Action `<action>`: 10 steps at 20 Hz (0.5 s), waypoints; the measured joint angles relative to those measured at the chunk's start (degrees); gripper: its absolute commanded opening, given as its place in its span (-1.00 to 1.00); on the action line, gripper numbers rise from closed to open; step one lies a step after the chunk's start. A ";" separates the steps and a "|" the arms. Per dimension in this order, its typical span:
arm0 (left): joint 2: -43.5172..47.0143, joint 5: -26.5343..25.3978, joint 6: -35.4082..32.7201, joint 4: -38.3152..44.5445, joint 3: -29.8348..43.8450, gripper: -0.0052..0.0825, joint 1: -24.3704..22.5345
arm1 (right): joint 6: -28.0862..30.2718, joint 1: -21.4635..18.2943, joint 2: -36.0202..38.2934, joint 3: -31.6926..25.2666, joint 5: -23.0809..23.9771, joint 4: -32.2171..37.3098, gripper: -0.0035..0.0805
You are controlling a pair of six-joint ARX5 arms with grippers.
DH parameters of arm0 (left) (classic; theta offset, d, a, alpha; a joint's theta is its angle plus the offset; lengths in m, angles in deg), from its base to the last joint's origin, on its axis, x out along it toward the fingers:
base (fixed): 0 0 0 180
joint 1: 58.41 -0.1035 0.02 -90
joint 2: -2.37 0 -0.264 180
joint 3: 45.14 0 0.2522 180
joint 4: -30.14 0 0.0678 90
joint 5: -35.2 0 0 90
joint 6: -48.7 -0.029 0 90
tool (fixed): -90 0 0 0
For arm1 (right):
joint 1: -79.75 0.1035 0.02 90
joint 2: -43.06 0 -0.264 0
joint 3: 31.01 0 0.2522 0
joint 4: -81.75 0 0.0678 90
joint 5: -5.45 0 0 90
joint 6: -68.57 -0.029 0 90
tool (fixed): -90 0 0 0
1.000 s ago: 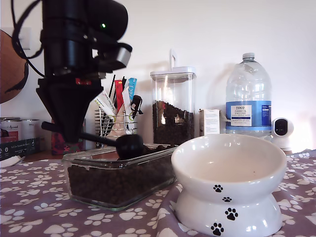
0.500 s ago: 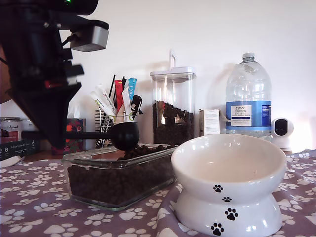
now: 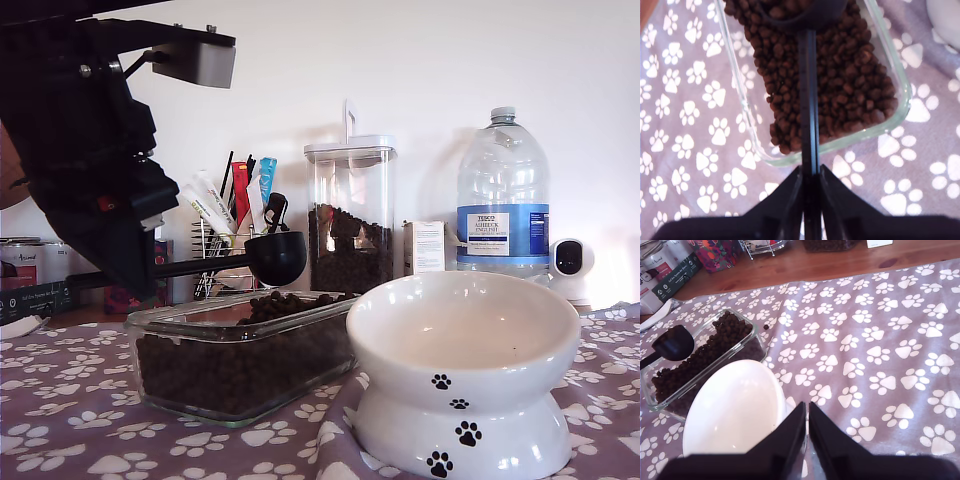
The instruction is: Measure one spoon of cat food and pour it into the food bowl
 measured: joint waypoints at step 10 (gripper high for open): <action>0.02 8.24 -2.05 -0.11 -0.90 -0.93 1.16 | 0.00 0.00 0.00 0.00 0.04 0.00 -0.94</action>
